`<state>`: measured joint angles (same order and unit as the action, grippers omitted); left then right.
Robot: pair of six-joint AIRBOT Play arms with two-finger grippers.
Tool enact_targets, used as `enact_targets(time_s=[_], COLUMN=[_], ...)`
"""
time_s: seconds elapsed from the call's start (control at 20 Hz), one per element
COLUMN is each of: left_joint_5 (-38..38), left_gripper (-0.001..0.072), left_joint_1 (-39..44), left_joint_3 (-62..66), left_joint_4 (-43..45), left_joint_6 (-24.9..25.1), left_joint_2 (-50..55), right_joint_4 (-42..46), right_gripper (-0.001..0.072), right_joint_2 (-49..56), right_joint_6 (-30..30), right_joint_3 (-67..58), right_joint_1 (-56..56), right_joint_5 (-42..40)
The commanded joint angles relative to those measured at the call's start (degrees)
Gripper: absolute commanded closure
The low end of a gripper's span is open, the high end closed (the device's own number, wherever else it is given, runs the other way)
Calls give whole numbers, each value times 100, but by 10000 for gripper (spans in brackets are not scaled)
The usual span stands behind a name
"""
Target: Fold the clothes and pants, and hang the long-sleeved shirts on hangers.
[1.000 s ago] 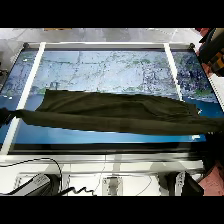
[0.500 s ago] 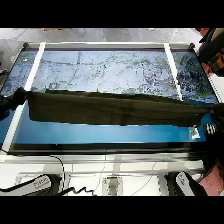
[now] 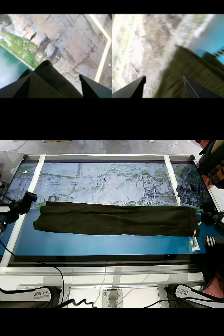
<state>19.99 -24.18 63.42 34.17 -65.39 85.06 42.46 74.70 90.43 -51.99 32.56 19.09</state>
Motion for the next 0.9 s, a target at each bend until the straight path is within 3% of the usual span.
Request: enact_targets(time_s=[0.0, 0.2, 0.35, 0.5, 0.65, 0.85], left_joint_5=[221, 1687, 3427, 4544, 4710, 4203], left_gripper=[-1, 12, 12, 11, 10, 9], left_joint_1=[-133, -817, -1464, -1880, -1871, -1554], left_joint_3=[146, 144, 129, 129, 129, 129], left_joint_4=[391, 1687, 2516, 2330, 1910, 1110], left_joint_6=[17, -127, -520, -511, -514, -516], left_joint_2=[-243, -667, -485, -2, 468, 896], right_joint_4=[986, 2367, 2516, 2509, 2479, 2483], right_gripper=[179, 180, 180, 181, 181, 180], right_joint_2=[149, 76, 81, 81, 81, 81], right_joint_6=[-9, -9, -9, -9, -391, -765], right_joint_3=[-643, -1180, -1204, -1204, -1204, -1207], right_joint_1=[-74, -74, -76, -83, -118, -535], right_joint_5=[313, 1281, 1659, 1980, 2339, 2459])
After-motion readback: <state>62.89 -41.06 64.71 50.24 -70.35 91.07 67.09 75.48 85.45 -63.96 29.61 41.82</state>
